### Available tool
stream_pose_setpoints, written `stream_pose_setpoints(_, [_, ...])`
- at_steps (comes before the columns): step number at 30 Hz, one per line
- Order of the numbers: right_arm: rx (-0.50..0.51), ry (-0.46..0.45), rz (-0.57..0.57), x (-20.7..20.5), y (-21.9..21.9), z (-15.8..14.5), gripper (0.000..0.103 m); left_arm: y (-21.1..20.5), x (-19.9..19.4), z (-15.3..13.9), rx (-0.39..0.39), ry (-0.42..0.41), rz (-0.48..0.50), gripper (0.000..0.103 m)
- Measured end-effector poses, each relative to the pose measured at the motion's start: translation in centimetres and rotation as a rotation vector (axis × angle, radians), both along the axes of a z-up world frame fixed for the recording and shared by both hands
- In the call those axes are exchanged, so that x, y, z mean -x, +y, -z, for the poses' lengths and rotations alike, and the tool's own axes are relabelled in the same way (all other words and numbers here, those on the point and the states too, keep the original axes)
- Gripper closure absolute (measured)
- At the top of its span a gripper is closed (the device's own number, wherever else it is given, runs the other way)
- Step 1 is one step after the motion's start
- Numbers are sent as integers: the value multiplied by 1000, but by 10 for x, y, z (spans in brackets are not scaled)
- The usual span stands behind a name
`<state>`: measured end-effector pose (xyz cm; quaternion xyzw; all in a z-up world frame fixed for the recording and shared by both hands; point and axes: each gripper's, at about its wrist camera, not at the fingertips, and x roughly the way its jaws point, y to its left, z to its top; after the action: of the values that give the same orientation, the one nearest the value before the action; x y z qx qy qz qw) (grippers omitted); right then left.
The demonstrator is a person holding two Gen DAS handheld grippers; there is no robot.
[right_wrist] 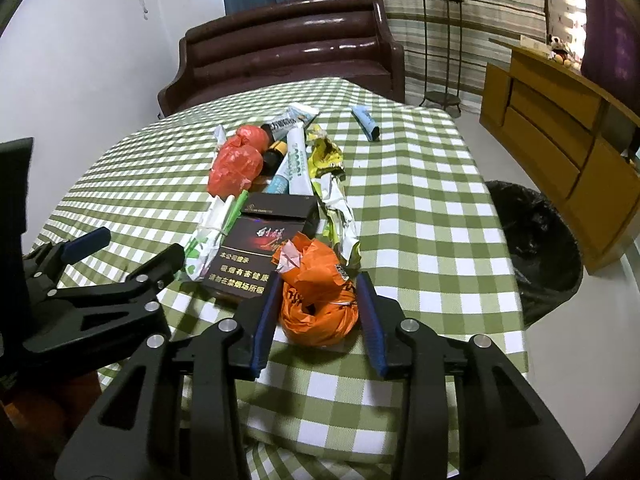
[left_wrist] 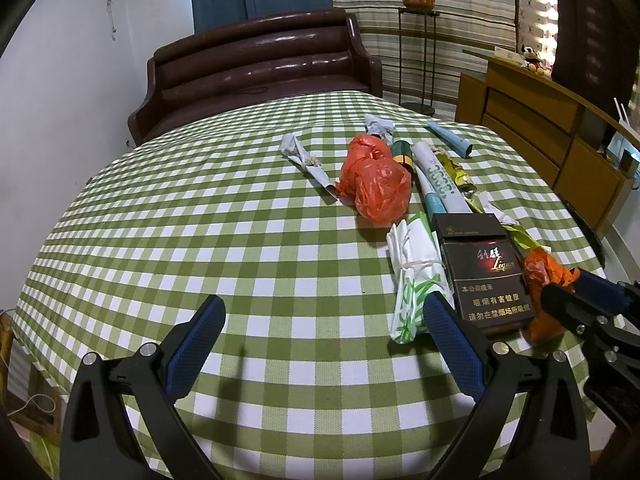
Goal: Collect trash
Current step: 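Move the right tool to the orange bag while the left tool approaches the white-green packet, then grasp and lift the orange bag with the right tool while the left tool grasps the white-green packet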
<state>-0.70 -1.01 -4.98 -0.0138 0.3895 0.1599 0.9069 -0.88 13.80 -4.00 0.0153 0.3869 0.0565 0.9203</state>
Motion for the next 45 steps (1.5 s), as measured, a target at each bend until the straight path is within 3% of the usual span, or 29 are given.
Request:
stream_pose_setpoints(17, [-11,-45,76,13,-45,-18,66,-14,-17,5,49,24,58,7])
stream_pose_setpoints(22, [-16,-40,86,10,-50,-16,66,-13,-16,6,13,24,67,9])
stream_pose_setpoints(23, [-17,-38,87,9,-50,-15,66,-13,-16,6,6,26,68,11])
stream_pose_setpoints(25, [-18,-32,88,9,-51,-15,66,-14,-15,7,20,31,86,27])
stream_pose_setpoints(26, [-19,-30,89,9,-51,-14,66,-14,-16,9,35,41,96,29])
stream_pose_setpoints(29, [-20,-28,92,8,-51,-13,66,-14,-19,11,46,54,107,30])
stream_pose_setpoints(35, [-21,-22,103,6,-55,-11,66,-28,-24,6,-23,17,149,33])
stream_pose_setpoints(45, [-24,-26,132,-1,-64,-9,66,-27,-27,13,4,29,155,71])
